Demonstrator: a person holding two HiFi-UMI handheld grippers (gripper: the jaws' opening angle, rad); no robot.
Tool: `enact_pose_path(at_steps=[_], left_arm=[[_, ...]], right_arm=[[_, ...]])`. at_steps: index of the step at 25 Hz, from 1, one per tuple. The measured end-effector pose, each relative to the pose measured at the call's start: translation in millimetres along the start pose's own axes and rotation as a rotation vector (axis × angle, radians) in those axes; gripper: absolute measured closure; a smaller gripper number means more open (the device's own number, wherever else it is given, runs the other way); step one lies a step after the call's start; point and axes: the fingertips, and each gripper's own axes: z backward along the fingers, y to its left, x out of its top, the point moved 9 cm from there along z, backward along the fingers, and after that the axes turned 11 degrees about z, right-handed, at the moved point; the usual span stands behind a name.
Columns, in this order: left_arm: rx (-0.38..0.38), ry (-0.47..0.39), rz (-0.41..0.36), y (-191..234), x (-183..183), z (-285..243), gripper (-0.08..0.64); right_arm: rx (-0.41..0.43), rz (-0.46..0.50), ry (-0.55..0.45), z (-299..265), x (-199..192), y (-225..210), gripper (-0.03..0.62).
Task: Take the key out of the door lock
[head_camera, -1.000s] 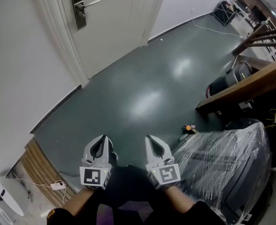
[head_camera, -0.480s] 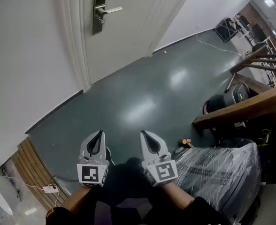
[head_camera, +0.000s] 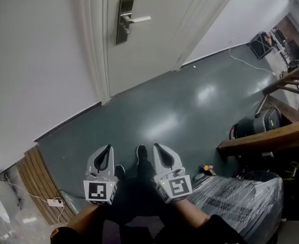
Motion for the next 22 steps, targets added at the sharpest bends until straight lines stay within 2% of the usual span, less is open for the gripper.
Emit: enact_pose_path(at_steps=[4,7,11,22], left_arm=[[0.065,-0.009,0.002,3.2,13.6,-22.6,0.545],[0.092,-0.012,-0.009,0.2,17.4,-43.6,0.545],[0.132,-0.02,-0.01,-8.4,19.7,-69.2,0.545],[0.235,-0.018,-0.021,-47.8,28.7,-132.6,0.545]], right_arm=[[0.056,-0.008,-0.028,-31.3,6.8,-19.8,0.6],[0.086,-0.02,-0.016,-53.4,11.6,-39.7,0.6],[0.148,-0.043,-0.051,-77.3,5.5,-68.8,0.6],[0.237,-0.077,-0.097,-117.7,1.7,-147.5,0.6]])
